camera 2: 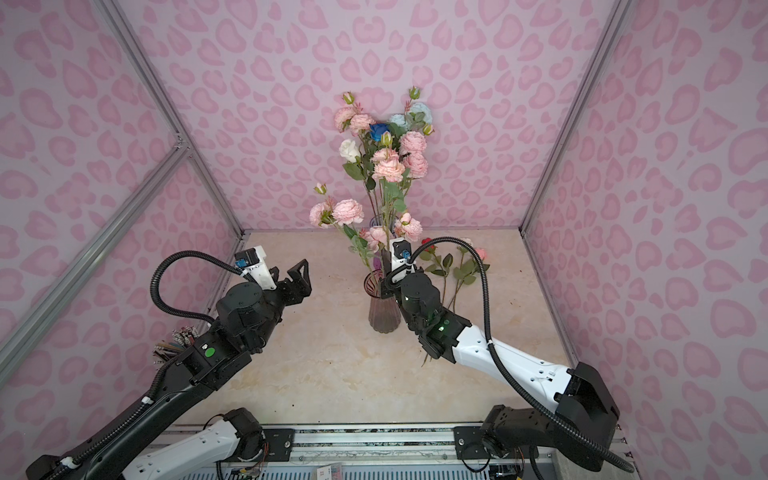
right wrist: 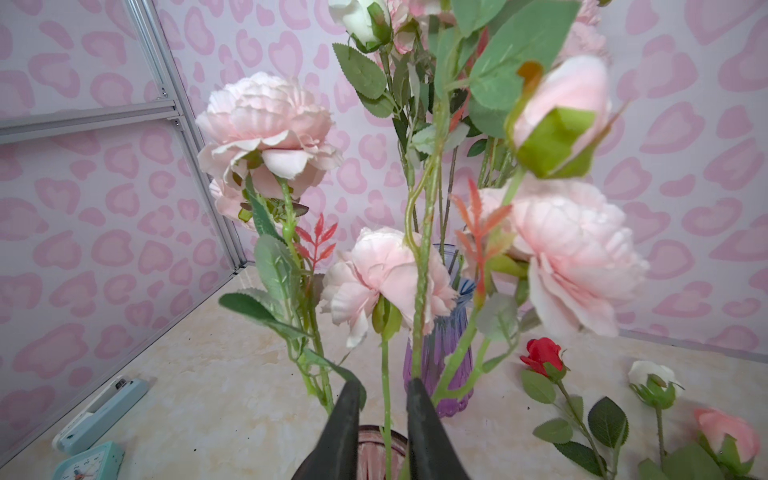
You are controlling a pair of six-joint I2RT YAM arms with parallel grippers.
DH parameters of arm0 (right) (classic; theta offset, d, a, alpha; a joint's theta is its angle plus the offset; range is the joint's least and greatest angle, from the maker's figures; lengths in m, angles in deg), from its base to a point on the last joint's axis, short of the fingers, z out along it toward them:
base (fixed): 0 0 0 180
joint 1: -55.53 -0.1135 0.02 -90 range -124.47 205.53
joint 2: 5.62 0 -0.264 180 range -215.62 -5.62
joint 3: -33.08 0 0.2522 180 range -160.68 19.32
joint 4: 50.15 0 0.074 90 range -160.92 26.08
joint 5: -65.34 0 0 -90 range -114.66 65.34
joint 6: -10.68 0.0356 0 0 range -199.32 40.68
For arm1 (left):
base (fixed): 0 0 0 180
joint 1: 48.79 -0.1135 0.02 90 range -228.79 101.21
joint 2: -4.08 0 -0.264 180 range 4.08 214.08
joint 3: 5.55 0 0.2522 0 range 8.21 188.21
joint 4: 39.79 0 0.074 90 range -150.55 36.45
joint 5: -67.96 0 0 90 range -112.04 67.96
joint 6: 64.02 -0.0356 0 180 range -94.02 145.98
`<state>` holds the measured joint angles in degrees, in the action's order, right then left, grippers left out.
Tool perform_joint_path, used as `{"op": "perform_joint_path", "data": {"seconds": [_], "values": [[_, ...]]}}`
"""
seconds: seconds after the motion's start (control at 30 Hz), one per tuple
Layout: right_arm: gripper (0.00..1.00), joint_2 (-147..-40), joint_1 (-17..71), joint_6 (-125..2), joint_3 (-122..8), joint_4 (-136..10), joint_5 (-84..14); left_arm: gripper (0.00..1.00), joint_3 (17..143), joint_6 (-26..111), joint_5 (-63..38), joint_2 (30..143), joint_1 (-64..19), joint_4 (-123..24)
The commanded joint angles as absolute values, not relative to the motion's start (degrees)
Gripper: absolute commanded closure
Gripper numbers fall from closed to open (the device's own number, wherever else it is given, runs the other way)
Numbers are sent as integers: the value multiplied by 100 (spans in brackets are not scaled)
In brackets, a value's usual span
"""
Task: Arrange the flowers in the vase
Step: 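Carry the pink roses over the mauve vase and lower the stems in, then open the right gripper and draw it back toward the pile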
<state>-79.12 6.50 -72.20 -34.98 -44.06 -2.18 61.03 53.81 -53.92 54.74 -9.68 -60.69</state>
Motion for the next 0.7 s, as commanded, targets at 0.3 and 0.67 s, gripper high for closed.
{"op": "perform_joint_path", "data": {"seconds": [0.3,0.67], "values": [[75,-7207,263,-7330,-3549,-4731,43,16,6120,5412,-4894,5462,-975,-5918],[69,-6443,2126,-5622,-3021,-6244,-255,22,6224,5186,-2263,5724,-928,-5492]]}}
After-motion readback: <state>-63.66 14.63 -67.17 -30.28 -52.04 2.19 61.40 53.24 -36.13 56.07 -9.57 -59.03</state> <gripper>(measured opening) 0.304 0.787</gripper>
